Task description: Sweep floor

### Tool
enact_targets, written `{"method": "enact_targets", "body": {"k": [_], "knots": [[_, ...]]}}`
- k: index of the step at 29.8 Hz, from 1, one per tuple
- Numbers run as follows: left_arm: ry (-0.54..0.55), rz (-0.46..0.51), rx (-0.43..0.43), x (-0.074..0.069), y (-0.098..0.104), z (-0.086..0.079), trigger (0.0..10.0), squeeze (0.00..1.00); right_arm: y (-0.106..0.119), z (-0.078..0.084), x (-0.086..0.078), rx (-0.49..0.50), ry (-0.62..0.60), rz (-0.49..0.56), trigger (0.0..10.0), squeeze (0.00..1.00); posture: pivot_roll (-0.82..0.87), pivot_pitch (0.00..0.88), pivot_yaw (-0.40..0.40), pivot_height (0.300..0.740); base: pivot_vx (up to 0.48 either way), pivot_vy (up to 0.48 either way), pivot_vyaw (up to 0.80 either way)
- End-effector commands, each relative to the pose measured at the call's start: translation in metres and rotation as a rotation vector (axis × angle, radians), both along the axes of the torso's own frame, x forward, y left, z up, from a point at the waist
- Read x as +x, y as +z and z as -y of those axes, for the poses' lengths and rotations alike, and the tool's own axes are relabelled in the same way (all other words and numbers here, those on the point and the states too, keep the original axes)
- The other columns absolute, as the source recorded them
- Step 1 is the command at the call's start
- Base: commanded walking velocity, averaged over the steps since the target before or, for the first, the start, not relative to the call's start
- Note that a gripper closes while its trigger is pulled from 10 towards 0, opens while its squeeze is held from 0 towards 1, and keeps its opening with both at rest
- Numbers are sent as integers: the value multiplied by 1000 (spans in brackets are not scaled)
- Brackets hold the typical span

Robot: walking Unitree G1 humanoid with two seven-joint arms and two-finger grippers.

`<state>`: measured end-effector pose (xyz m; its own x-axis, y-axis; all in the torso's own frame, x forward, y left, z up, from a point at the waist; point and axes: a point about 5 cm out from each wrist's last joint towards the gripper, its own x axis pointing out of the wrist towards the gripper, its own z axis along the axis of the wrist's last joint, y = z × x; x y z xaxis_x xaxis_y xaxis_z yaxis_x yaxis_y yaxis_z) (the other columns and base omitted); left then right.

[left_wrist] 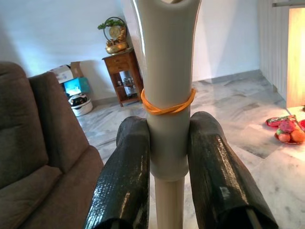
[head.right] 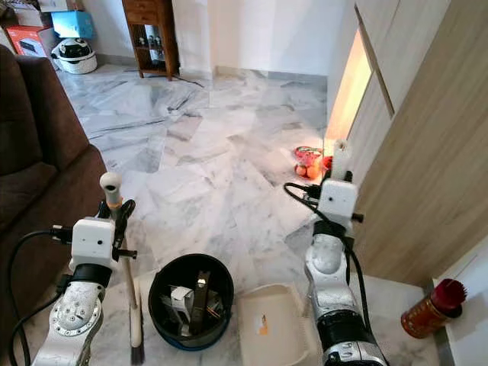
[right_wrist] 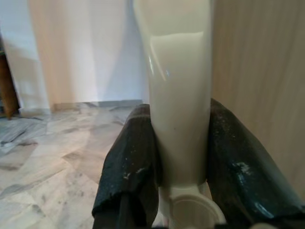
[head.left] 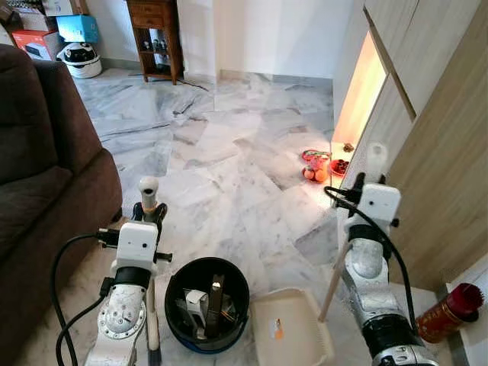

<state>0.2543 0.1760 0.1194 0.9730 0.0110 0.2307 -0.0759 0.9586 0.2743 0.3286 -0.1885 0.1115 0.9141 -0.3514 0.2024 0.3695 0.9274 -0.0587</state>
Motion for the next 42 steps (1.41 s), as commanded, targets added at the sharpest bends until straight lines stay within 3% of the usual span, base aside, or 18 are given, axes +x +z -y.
{"method": "enact_targets", "body": {"k": [1,13,19,42], "knots": [[-18,28,-9,1,5,2,10000,0,5,6,2,2,-20,24,10000,0,160,0,2,740,0,0,0],[52,0,-79,-5,-3,-9,10000,0,3,14,1,10,-9,42,10000,0,162,0,-7,740,0,0,0],[50,-14,-77,-6,-6,-12,10000,0,1,18,-1,7,-18,46,10000,0,167,0,-5,740,0,0,0],[33,-8,-66,-7,-6,-14,10000,0,0,10,1,-17,13,52,10000,0,183,0,-3,740,-11,0,0]]}}
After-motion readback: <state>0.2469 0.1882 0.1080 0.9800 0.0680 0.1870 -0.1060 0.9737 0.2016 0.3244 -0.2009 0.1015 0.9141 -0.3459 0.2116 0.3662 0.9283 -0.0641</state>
